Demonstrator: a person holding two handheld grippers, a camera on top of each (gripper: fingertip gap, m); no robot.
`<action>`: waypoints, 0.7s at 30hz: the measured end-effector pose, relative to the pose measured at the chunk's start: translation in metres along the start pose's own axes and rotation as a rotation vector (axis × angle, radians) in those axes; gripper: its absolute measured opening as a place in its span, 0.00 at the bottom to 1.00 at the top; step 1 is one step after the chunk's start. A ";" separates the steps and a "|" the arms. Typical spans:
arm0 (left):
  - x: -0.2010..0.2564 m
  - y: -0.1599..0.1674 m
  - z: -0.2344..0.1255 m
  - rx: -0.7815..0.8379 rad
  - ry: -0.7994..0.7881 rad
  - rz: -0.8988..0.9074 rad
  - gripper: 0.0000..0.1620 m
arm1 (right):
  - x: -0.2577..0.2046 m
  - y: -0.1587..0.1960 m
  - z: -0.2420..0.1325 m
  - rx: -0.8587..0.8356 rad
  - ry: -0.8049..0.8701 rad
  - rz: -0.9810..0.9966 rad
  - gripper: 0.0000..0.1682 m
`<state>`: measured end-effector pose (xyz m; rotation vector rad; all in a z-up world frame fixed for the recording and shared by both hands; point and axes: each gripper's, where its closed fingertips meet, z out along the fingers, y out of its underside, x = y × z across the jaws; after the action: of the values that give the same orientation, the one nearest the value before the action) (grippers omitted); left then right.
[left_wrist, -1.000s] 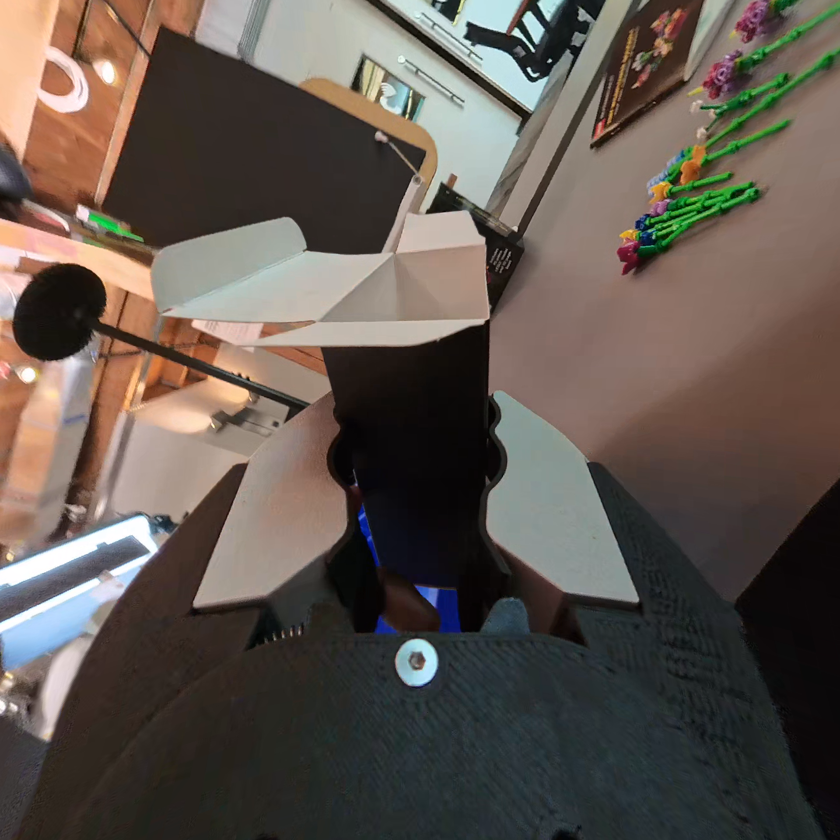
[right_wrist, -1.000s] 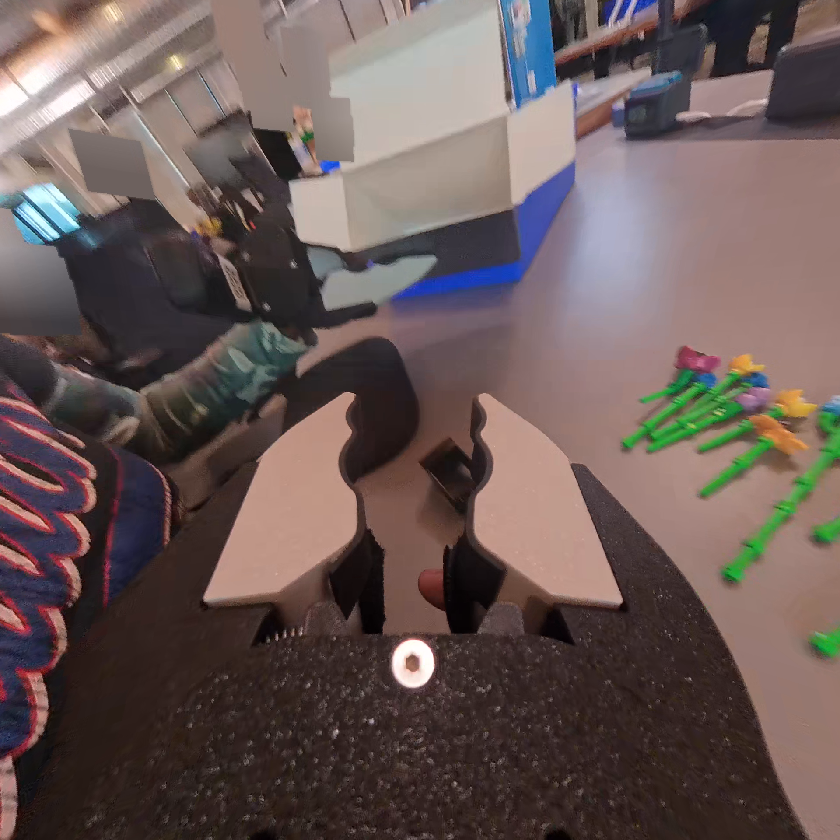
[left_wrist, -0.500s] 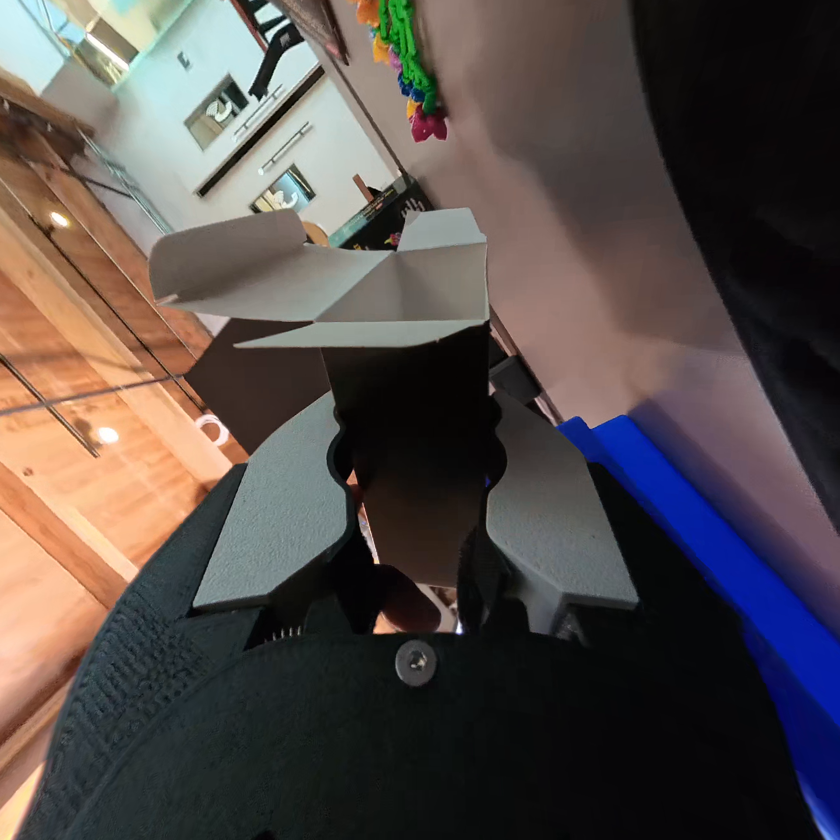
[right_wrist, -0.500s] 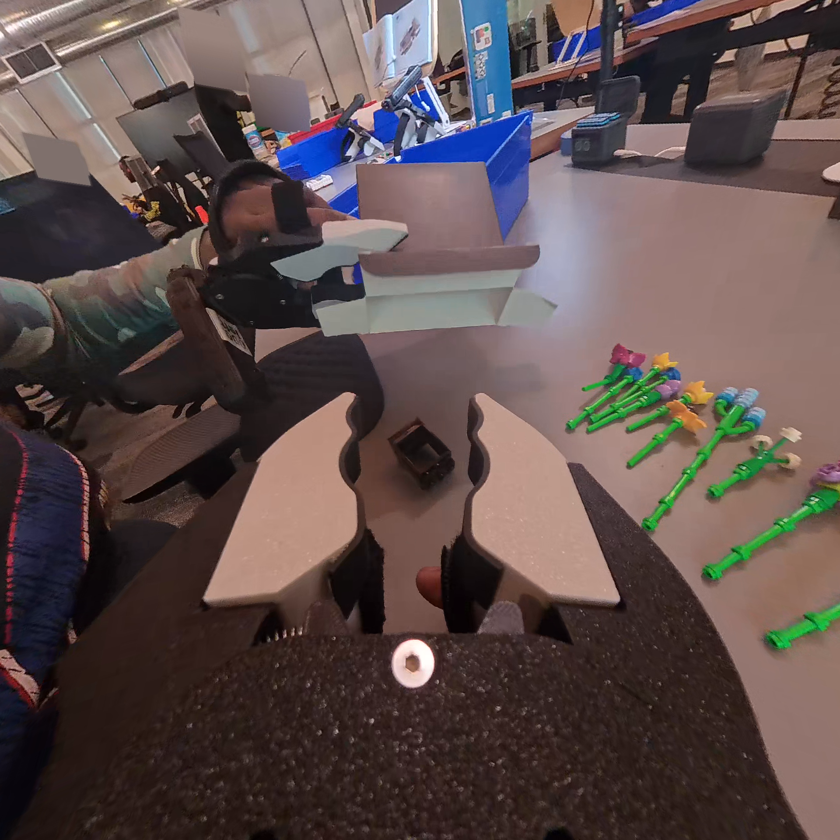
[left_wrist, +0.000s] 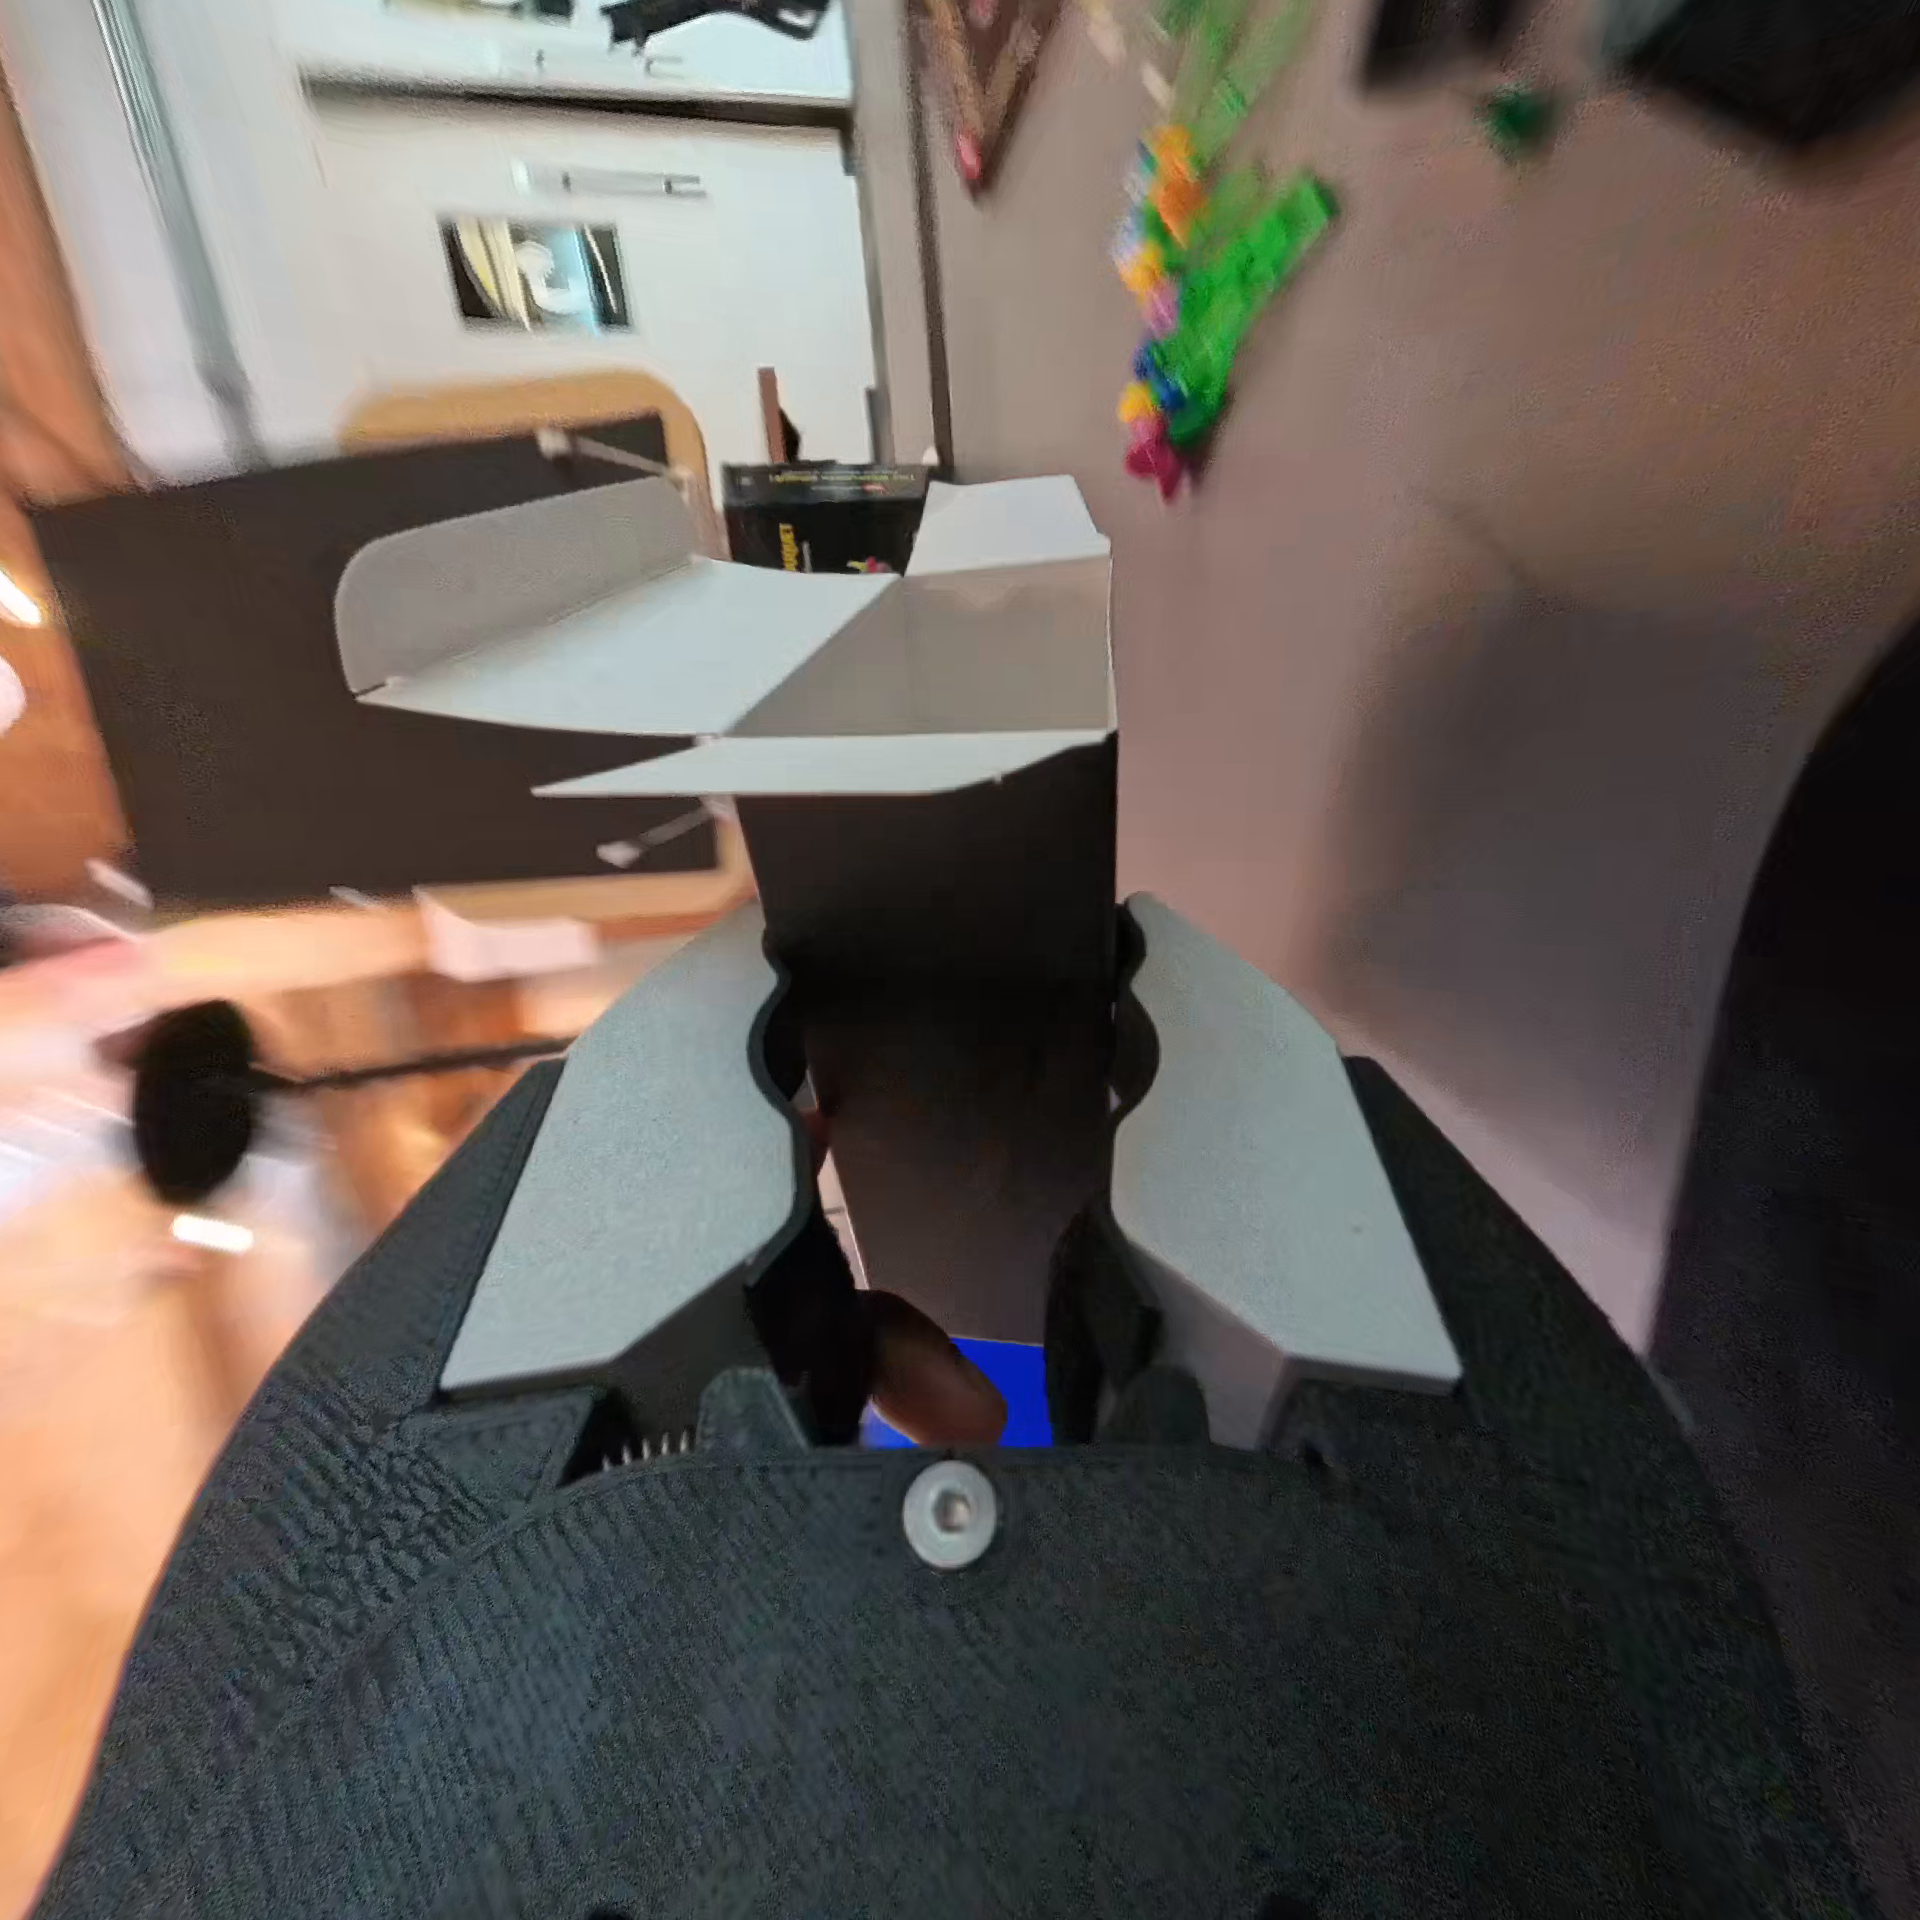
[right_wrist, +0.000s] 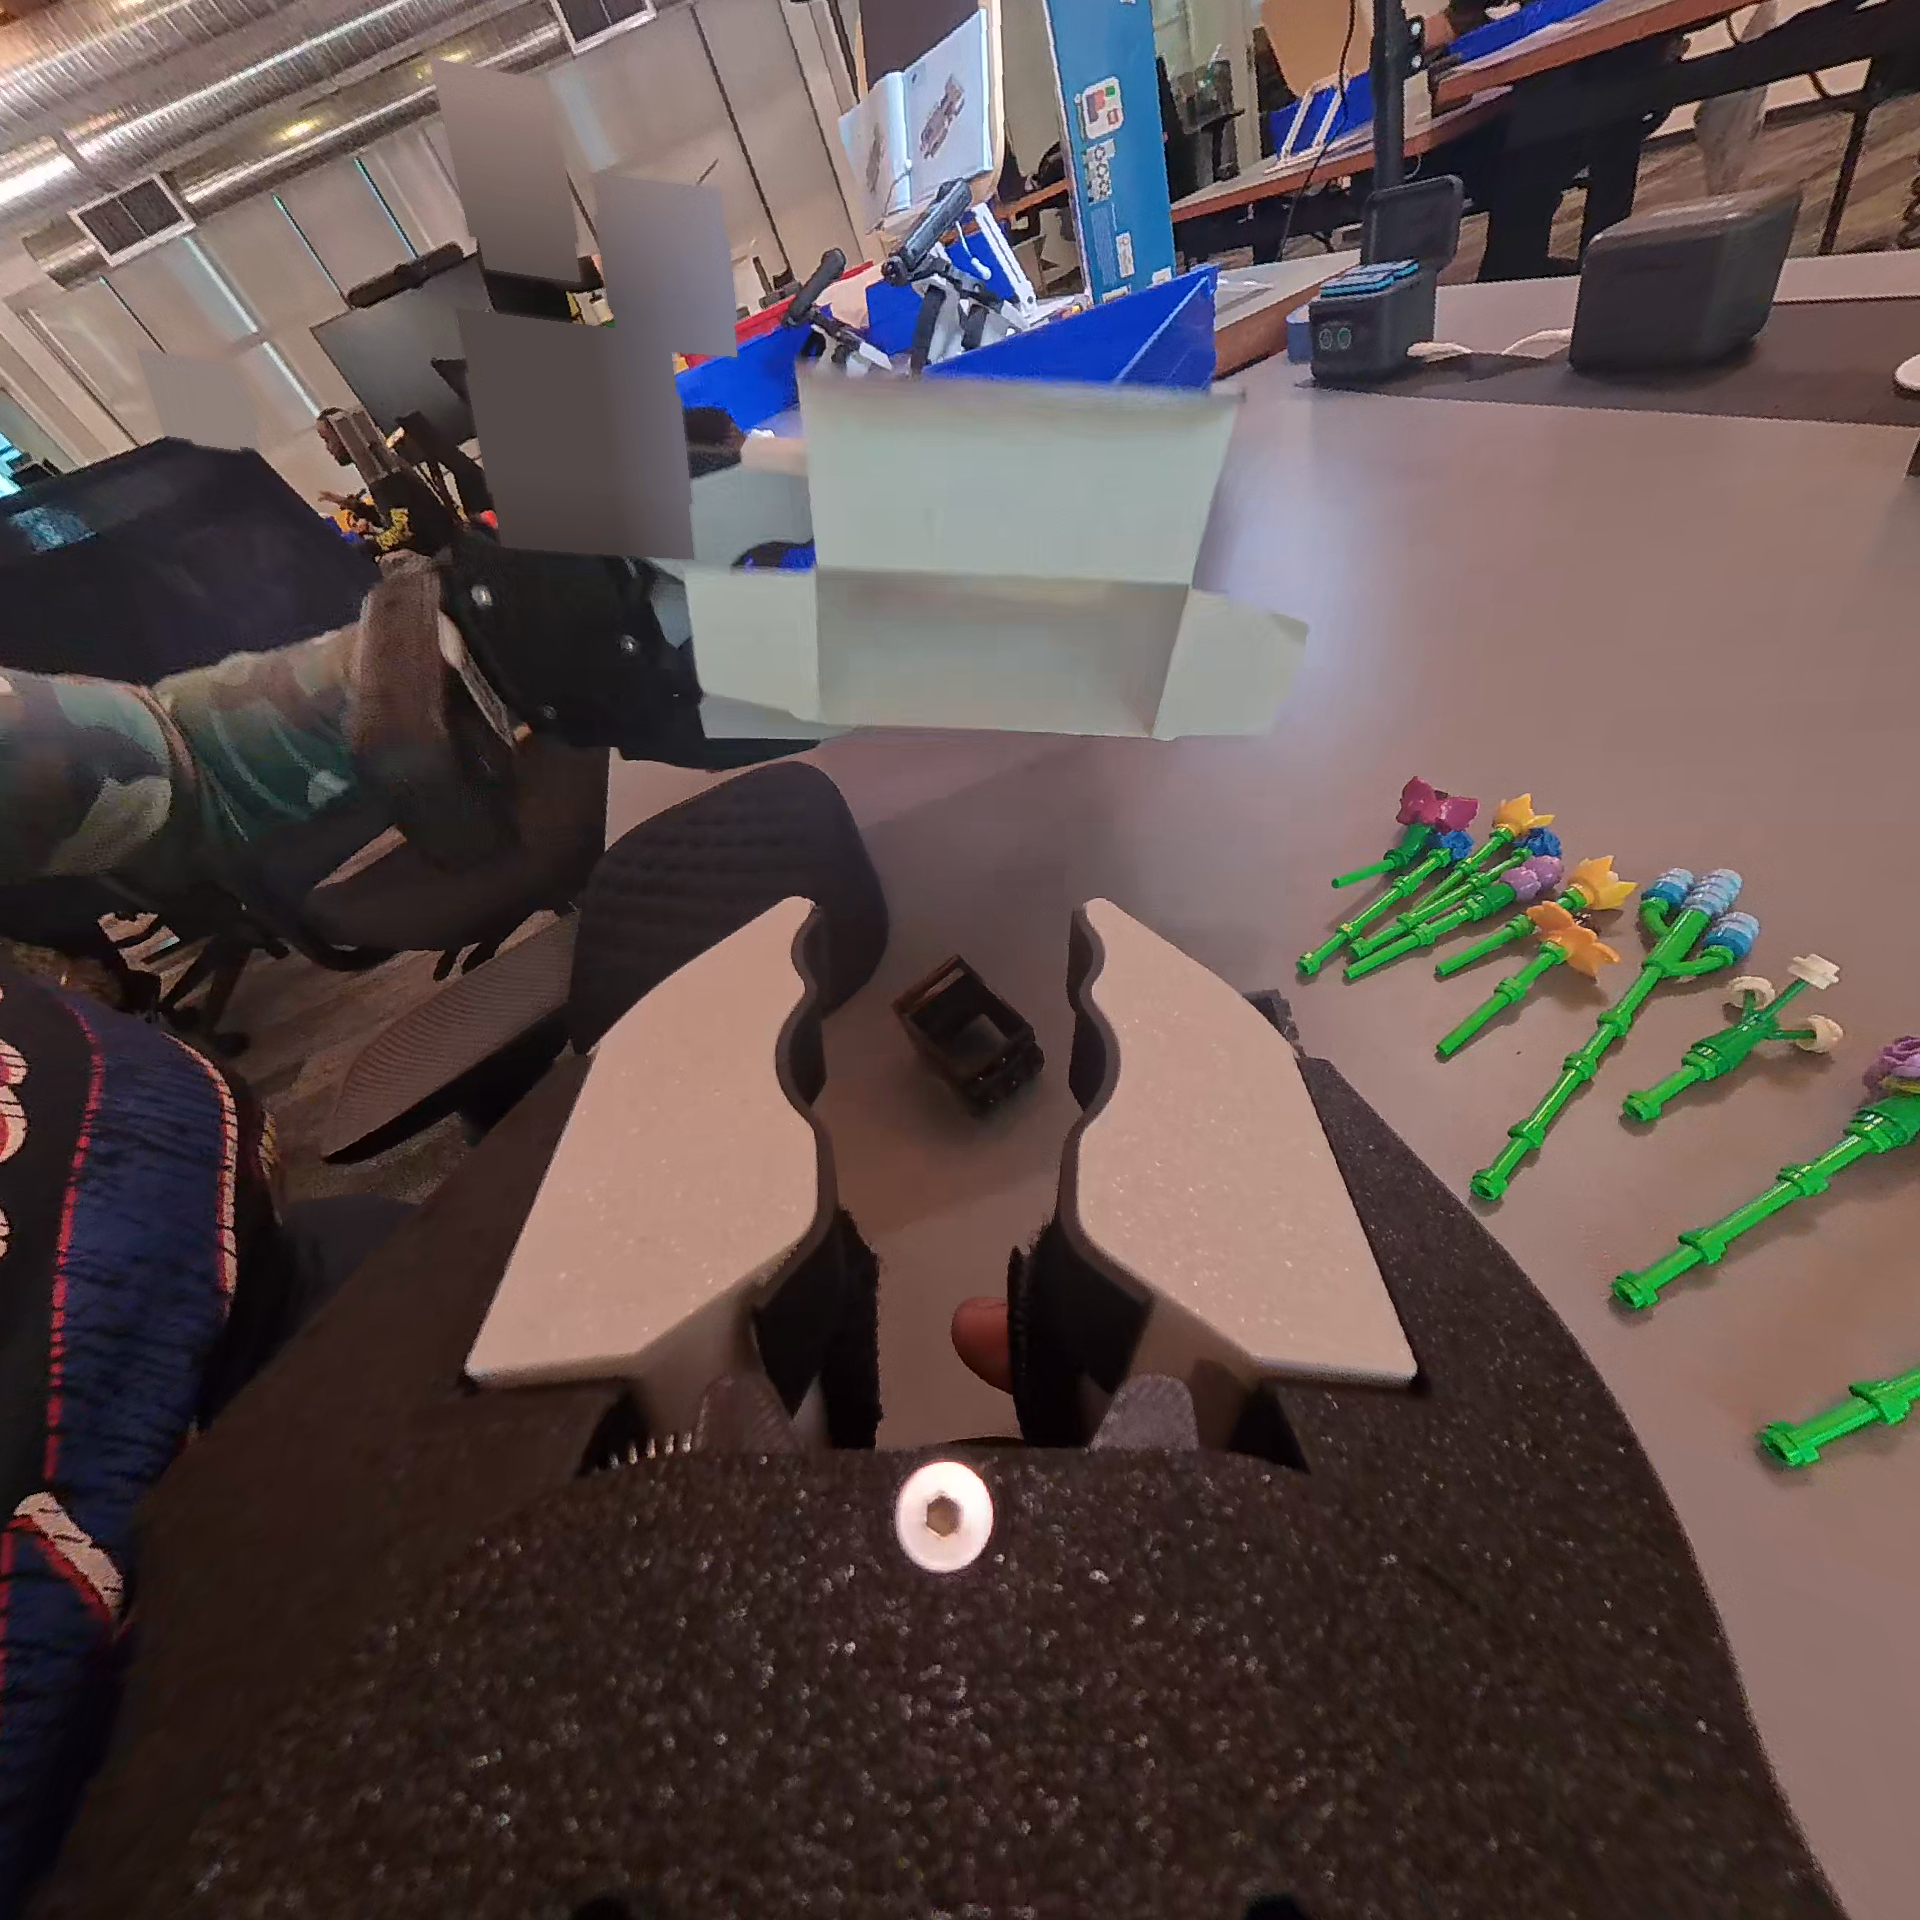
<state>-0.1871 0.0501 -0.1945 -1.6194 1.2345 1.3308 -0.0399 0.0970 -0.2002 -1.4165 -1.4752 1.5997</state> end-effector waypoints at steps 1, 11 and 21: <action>-0.001 -0.001 -0.001 0.028 0.025 -0.182 0.35 | 0.000 -0.001 0.000 0.004 -0.003 0.007 0.26; -0.006 0.035 -0.004 0.194 0.129 -1.394 0.35 | 0.002 -0.003 -0.002 0.020 -0.014 0.031 0.26; 0.012 0.059 -0.001 0.172 0.109 -1.527 0.35 | 0.004 0.000 0.000 -0.003 -0.010 0.043 0.25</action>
<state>-0.2429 0.0279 -0.2030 -1.7759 -0.0741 0.1400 -0.0412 0.1003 -0.2019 -1.4533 -1.4626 1.6334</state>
